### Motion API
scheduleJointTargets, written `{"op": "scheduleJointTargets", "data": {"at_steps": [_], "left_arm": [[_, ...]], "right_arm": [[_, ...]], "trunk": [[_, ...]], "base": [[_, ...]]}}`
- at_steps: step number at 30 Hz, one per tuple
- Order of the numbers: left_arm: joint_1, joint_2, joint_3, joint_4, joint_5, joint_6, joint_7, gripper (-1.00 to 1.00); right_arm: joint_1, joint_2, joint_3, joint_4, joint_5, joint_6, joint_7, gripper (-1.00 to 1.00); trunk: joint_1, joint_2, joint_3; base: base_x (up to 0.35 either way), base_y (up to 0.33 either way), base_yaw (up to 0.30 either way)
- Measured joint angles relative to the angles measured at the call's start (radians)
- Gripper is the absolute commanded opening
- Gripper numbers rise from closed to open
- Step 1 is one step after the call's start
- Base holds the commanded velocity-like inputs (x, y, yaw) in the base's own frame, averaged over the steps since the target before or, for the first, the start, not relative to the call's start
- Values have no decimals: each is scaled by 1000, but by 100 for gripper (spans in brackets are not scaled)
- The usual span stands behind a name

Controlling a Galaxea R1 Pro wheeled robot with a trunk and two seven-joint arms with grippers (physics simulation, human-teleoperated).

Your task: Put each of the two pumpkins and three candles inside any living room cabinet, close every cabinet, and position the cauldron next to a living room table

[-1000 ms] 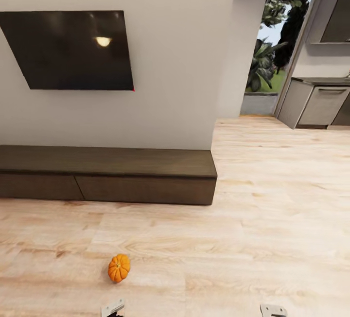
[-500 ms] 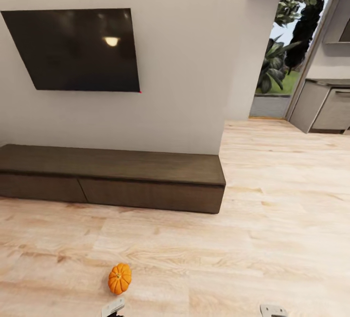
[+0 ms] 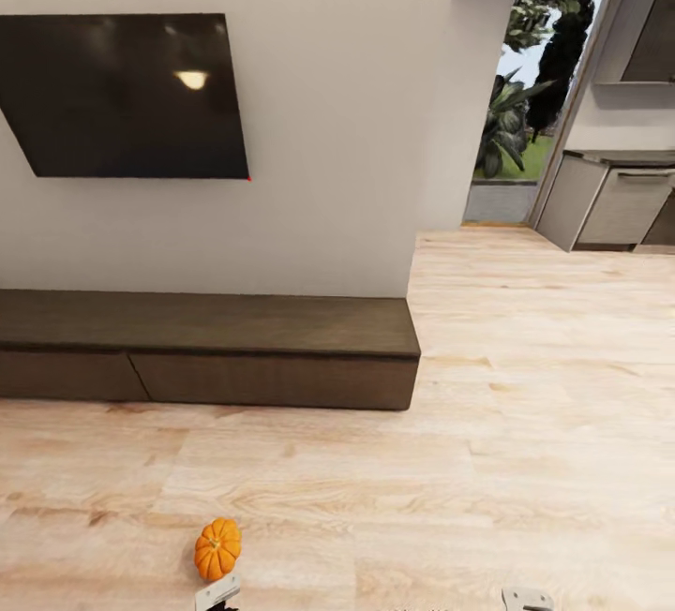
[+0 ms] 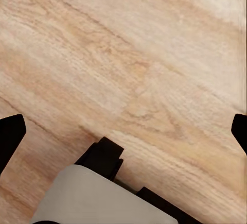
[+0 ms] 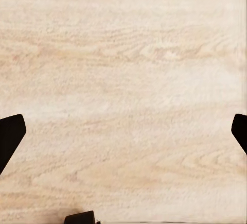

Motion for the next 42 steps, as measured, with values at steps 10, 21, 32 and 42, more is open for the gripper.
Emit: {"op": "scheduleJointTargets", "data": {"at_steps": [10,21,32,42], "left_arm": [[0,-4,-1,-2,0,1,-46,100],[1,-2,-8,-65,-9,-6,-159,100],[-41,-2,-5,-317,-100,-5,-160,100],[-185,-1,-1,-368,-115,-25,-159,100]], "right_arm": [[0,1,1,0,1,0,0,100],[0,0,3,-12,8,0,0,100],[-14,24,3,-122,11,13,-12,100],[-147,49,1,-150,2,18,-36,100]], "trunk": [[0,0,0],[0,0,0],[0,0,0],[0,0,0]], "base": [[0,0,-45],[0,0,0],[0,0,0],[0,0,0]]}}
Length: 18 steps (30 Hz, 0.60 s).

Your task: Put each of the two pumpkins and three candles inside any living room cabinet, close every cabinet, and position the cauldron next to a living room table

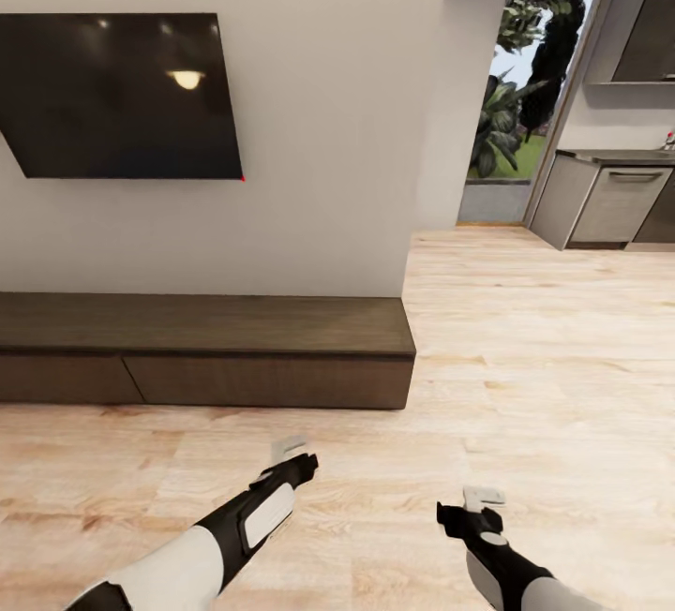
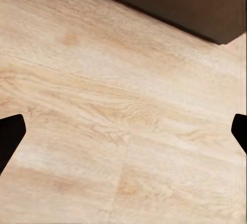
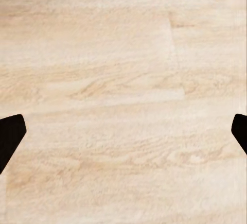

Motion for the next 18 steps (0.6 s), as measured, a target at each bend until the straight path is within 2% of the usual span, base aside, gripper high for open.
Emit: {"op": "scheduleJointTargets", "data": {"at_steps": [4,7,9,11,14,16,18], "left_arm": [[-43,3,0,-1,0,-62,1,100],[-66,18,6,-8,1,-86,2,100],[-74,26,25,-21,1,-92,1,100],[-78,35,65,-45,1,-96,0,100],[-82,45,151,-102,-1,-98,-6,100],[-82,46,180,-124,-1,-98,-19,100],[-82,46,190,-133,0,-98,-31,100]], "right_arm": [[-43,18,-1,3,1,0,-17,100],[-67,23,0,10,1,0,-42,100],[-73,23,0,12,1,0,-57,100],[-76,22,0,12,2,0,-69,100],[-79,20,1,13,4,0,-79,100],[-79,19,3,14,4,0,-80,100],[-79,20,4,14,4,-1,-80,100]], "trunk": [[0,0,0],[0,0,0],[0,0,0],[0,0,0],[0,0,0],[0,0,0],[0,0,0]], "base": [[0,0,0],[0,0,0],[0,0,0],[0,0,0],[0,0,0],[0,0,0],[0,0,0]]}}
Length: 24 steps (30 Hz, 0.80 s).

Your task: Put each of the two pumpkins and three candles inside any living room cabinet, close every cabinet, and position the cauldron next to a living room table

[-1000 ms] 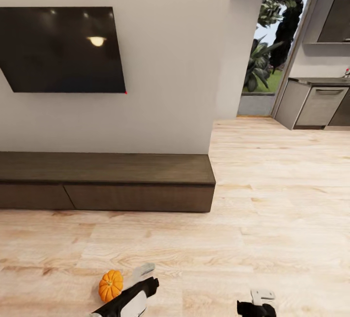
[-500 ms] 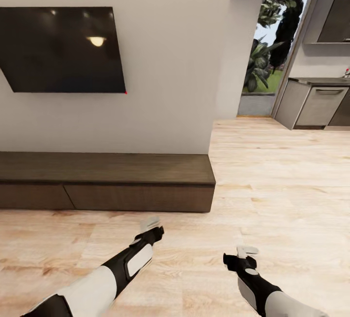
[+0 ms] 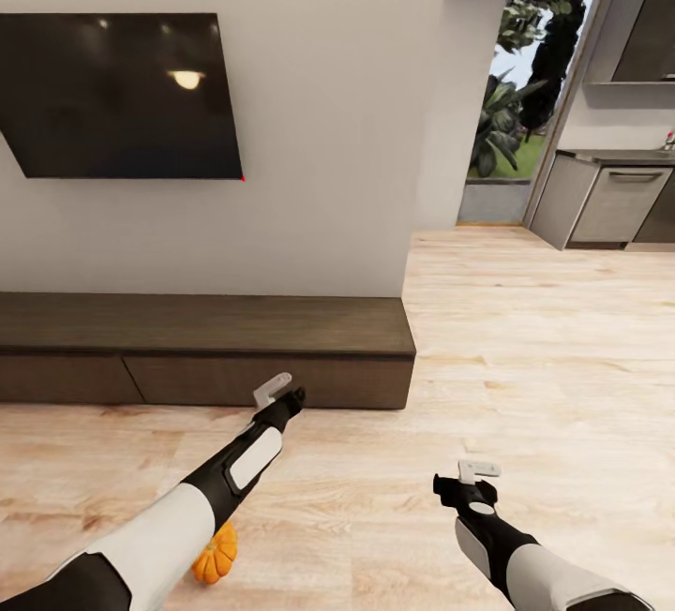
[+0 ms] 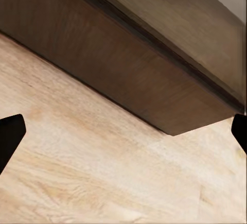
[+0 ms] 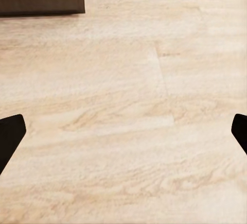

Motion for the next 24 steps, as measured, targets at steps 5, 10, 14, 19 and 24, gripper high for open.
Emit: {"op": "scheduleJointTargets", "data": {"at_steps": [5,10,14,19,24], "left_arm": [[0,-7,9,-9,1,2,-14,100],[0,-6,11,-28,2,6,-15,100],[0,-5,10,-34,2,6,-16,100],[1,-6,10,-35,2,7,-16,100],[1,-8,10,-35,3,7,-15,100]], "right_arm": [[0,3,1,-1,4,-6,3,100],[0,6,1,-6,6,-12,8,100],[0,6,0,-7,6,-14,10,100],[1,7,0,-7,6,-14,10,100],[1,7,0,-7,6,-14,10,100]], "trunk": [[0,0,0],[0,0,0],[0,0,0],[0,0,0],[0,0,0]], "base": [[0,0,0],[126,0,0],[68,0,0],[15,0,0],[2,0,0]]}}
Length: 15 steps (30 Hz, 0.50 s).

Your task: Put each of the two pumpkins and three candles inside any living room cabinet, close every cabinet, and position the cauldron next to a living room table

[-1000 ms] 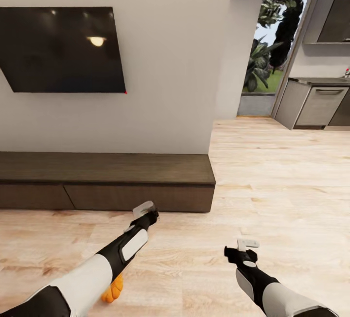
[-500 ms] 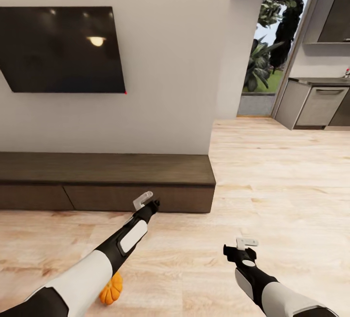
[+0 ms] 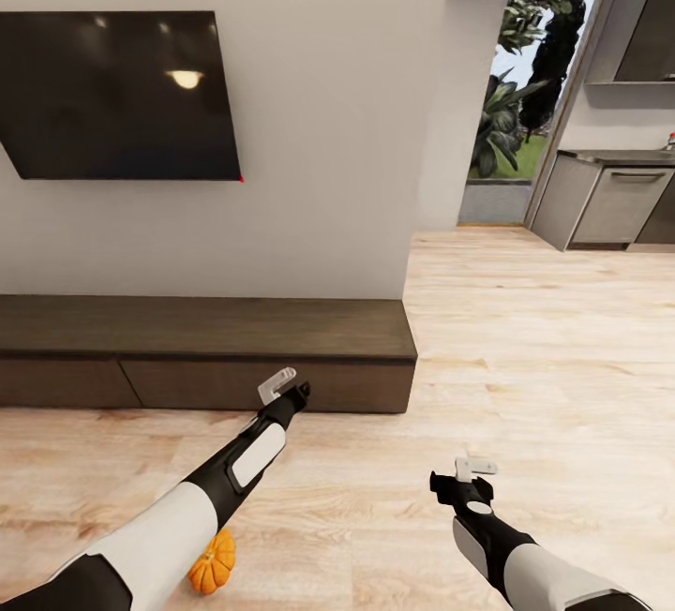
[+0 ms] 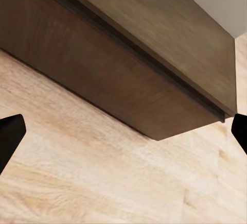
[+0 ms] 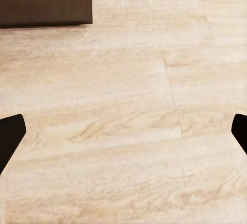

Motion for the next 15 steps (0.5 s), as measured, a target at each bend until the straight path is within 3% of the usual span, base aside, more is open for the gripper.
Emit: {"op": "scheduleJointTargets", "data": {"at_steps": [7,15], "left_arm": [[0,-1,0,-7,1,1,0,100],[0,-2,0,-7,2,1,0,100]], "right_arm": [[0,0,0,0,0,0,1,100],[0,0,0,0,2,0,1,100]], "trunk": [[0,0,0],[0,0,0]], "base": [[11,0,0],[237,0,0]]}}
